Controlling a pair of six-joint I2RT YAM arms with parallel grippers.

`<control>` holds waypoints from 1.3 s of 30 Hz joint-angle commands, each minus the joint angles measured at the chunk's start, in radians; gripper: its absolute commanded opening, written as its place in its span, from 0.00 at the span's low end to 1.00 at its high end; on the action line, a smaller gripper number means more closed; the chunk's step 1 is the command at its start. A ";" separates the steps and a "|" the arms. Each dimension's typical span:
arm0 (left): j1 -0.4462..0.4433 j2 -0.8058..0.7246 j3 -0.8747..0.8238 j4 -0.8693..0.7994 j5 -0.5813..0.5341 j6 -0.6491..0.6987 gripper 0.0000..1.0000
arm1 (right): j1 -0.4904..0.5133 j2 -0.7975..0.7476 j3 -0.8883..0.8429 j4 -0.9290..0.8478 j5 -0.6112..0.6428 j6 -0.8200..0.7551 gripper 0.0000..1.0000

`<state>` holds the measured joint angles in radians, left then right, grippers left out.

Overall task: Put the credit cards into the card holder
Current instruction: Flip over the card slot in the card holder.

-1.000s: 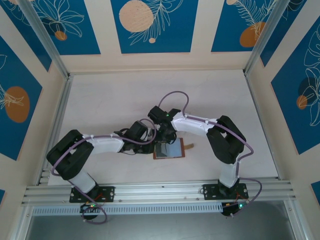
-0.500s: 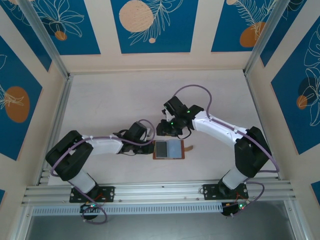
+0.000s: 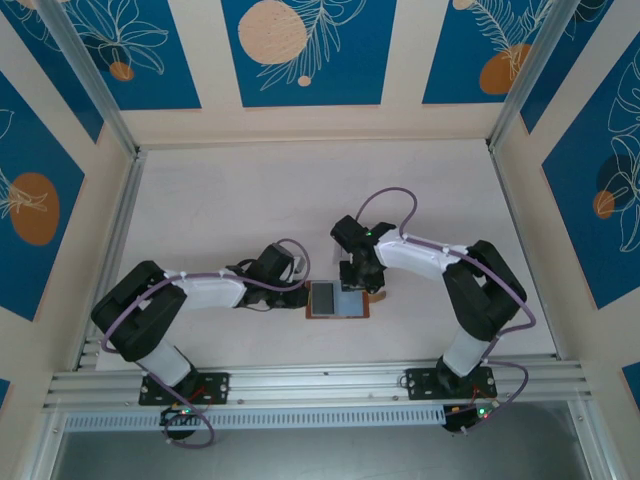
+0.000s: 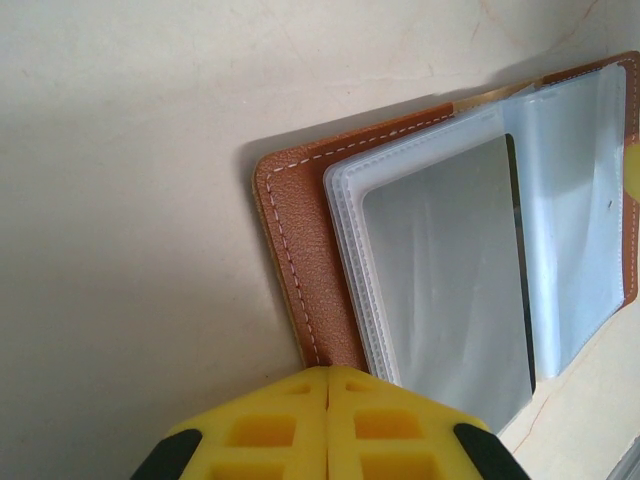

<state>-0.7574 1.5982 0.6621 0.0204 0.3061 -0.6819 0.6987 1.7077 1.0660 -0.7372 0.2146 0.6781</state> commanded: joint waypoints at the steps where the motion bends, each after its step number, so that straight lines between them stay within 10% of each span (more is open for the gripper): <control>1: -0.009 0.067 -0.039 -0.113 -0.042 0.008 0.06 | -0.001 0.046 0.048 -0.003 0.053 -0.028 0.34; 26: -0.009 0.090 -0.033 -0.098 -0.026 0.007 0.06 | 0.086 0.094 0.126 -0.144 0.238 -0.026 0.00; 39: -0.013 0.120 -0.020 -0.076 -0.010 0.003 0.06 | 0.099 0.071 0.197 -0.088 -0.045 -0.039 0.07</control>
<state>-0.7578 1.6402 0.6830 0.0605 0.3447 -0.6823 0.8001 1.7969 1.2549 -0.8474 0.3199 0.6350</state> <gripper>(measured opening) 0.061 0.072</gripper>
